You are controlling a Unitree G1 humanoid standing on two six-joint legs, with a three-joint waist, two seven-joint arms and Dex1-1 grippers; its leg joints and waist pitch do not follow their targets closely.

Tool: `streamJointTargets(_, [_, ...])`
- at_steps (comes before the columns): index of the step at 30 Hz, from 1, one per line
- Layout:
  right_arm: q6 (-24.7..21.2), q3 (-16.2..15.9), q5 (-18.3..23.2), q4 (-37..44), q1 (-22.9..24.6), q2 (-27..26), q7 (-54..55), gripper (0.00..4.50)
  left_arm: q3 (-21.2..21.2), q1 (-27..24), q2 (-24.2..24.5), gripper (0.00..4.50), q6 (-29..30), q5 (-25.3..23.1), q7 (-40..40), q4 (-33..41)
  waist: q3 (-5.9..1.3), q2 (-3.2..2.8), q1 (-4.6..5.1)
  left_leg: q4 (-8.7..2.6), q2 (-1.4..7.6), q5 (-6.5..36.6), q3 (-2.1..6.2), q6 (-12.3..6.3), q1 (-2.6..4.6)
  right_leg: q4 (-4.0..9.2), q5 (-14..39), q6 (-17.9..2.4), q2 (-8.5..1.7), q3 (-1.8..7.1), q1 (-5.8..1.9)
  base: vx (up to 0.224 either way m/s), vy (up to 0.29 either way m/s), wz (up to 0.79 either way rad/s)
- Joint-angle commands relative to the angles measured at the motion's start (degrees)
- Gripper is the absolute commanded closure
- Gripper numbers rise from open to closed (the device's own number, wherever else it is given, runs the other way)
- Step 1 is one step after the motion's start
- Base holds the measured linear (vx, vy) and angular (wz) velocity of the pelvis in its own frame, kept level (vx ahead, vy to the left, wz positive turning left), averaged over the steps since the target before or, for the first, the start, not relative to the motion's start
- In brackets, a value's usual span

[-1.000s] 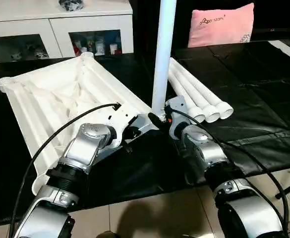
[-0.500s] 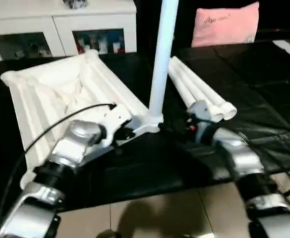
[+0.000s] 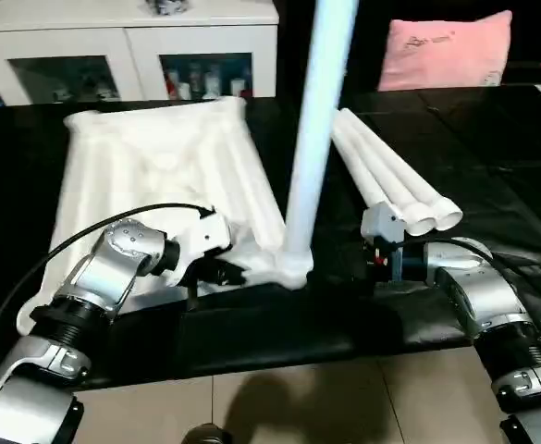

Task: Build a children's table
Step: Rotate leg to tighten

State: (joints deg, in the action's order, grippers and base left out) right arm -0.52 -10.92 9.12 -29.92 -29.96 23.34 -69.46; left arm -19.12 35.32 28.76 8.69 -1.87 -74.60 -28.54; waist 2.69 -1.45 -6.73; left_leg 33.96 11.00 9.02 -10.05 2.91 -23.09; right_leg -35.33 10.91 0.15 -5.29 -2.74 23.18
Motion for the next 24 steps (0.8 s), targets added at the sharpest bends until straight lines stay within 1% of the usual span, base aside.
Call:
streamJointTargets(1, [0.38, -0.76, -0.45, 0.01, -0.97, 0.26, -1.35, 0.10, -1.10, 2.07, -0.28, 4.50, -1.79, 0.81, -2.27, 1.90, -4.03, 0.11, 0.38, -3.93, 1.98, 13.23, 0.14, -2.29, 1.87, 3.32, 5.13, -15.08, -2.46, 1.57, -2.57, 0.000, 0.000, 0.00])
streamJointTargets(4, [0.33, -1.15, -0.58, -0.09, -1.05, 0.20, -1.96, 0.10, -1.24, 2.10, -0.22, 4.50, -2.14, 0.87, -2.74, 1.90, -4.10, 0.12, 0.46, -3.87, 1.95, 12.71, 0.16, -2.30, 1.81, 3.26, 4.45, -15.00, -2.49, 1.61, -2.62, 0.000, 0.000, 0.00])
streamJointTargets(8, [0.33, -1.15, -0.58, -0.09, -1.05, 0.20, -1.96, 0.10, -1.24, 2.10, -0.22, 4.50, -2.14, 0.87, -2.74, 1.90, -4.16, 0.16, 0.54, -3.74, 1.86, 11.47, 0.13, -2.81, 1.69, 3.14, 3.30, -15.19, -2.45, 1.56, -2.71, 0.000, 0.000, 0.00])
streamJointTargets(20, [0.33, -1.15, -0.58, -0.09, -1.05, 0.20, -1.96, 0.10, -1.24, 2.10, -0.22, 4.50, -2.14, 0.87, -2.74, 1.90, -4.16, 0.14, 0.57, -3.71, 1.90, 11.64, 0.11, -2.88, 1.78, 3.20, 4.01, -15.26, -2.40, 1.53, -2.64, 0.000, 0.000, 0.00])
streamJointTargets(24, [0.33, -1.15, -0.58, -0.09, -1.05, 0.20, -1.96, 0.10, -1.24, 2.10, -0.22, 4.50, -2.14, 0.87, -2.74, 1.90, -4.20, 0.15, 0.57, -3.66, 1.88, 11.27, 0.11, -2.96, 1.75, 3.13, 3.40, -15.34, -2.40, 1.54, -2.69, 0.000, 0.000, 0.00])
